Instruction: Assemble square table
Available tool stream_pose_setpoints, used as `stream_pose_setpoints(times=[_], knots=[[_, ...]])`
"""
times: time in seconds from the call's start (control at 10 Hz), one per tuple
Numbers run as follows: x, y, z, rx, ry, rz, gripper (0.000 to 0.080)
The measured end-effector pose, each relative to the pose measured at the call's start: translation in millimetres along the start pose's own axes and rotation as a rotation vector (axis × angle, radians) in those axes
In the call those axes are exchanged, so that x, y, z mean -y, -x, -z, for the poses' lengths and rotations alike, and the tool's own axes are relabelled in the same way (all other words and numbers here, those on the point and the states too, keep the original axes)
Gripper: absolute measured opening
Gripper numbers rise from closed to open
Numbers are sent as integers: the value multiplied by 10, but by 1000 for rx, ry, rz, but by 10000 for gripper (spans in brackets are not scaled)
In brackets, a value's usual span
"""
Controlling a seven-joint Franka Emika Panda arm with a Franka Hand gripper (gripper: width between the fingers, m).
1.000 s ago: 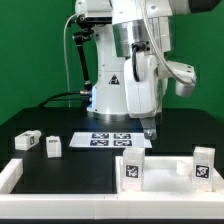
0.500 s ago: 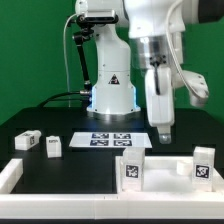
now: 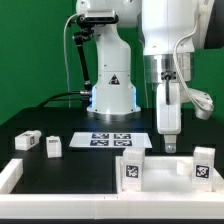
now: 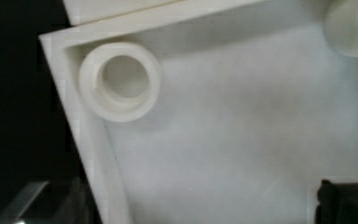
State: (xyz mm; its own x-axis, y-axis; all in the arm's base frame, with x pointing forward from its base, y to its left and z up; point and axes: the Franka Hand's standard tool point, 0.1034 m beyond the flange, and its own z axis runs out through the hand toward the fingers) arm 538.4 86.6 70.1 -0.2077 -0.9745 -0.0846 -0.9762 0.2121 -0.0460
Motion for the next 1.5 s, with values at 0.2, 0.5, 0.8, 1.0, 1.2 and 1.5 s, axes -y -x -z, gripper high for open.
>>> stream_pose_setpoints(times=[0.2, 0.5, 0.8, 1.0, 1.2, 1.5], knots=[[-7, 4, -9, -1, 2, 6, 649], [-127, -121, -101, -10, -3, 95, 649], [-454, -434, -404, -62, 25, 227, 649], [-494, -357, -575, -80, 30, 214, 649], [-484, -301, -598, -81, 28, 232, 637], [-488, -298, -602, -82, 28, 237, 266]])
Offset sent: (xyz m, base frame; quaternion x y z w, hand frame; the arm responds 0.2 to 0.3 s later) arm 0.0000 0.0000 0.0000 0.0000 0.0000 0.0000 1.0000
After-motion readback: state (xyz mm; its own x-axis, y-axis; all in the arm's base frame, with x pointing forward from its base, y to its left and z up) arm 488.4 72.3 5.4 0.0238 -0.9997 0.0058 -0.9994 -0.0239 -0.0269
